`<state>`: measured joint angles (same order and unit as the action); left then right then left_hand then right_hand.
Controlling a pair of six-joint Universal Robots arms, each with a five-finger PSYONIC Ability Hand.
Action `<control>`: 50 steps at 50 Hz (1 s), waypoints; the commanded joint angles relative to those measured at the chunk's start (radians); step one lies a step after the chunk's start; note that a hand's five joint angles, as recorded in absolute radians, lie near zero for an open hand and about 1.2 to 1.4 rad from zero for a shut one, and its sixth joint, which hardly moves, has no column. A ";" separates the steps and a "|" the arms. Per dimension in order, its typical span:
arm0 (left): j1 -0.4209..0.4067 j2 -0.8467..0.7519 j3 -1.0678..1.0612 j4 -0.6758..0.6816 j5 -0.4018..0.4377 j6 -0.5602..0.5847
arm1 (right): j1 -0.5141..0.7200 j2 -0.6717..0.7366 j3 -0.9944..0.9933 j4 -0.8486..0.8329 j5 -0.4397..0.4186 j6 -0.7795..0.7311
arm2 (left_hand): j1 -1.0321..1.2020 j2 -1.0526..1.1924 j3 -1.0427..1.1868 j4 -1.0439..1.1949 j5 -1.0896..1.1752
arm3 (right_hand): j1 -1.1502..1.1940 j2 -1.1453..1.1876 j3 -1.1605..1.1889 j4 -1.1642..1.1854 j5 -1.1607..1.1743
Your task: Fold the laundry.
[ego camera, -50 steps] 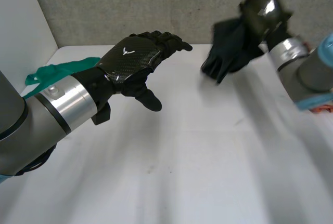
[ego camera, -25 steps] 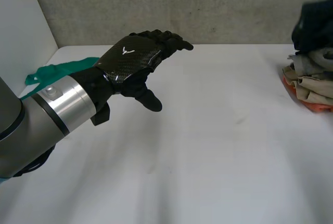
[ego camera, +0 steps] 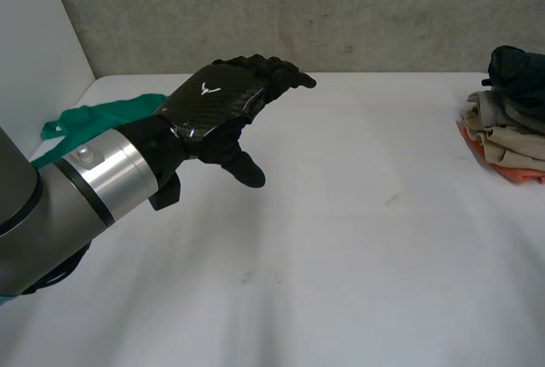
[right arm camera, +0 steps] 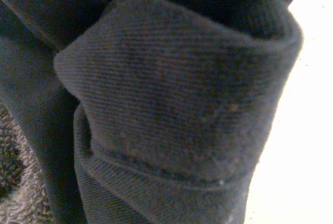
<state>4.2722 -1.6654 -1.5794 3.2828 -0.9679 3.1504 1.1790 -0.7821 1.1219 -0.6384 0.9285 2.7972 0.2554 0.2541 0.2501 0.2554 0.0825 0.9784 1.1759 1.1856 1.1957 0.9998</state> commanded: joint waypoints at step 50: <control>-0.005 0.052 0.105 0.014 -0.297 0.002 | 0.036 -0.684 0.221 0.116 0.316 0.258 | 0.002 0.003 0.007 0.002 0.000 | -0.804 -1.001 -1.011 -1.021 -1.000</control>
<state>4.2556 -1.6045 -1.5066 3.2857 -1.1140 3.1442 0.9688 -1.3034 1.1676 -0.3464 1.2520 3.0079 0.2518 0.2520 0.2479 0.2538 0.0792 0.2040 0.2228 0.2128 0.2371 0.0586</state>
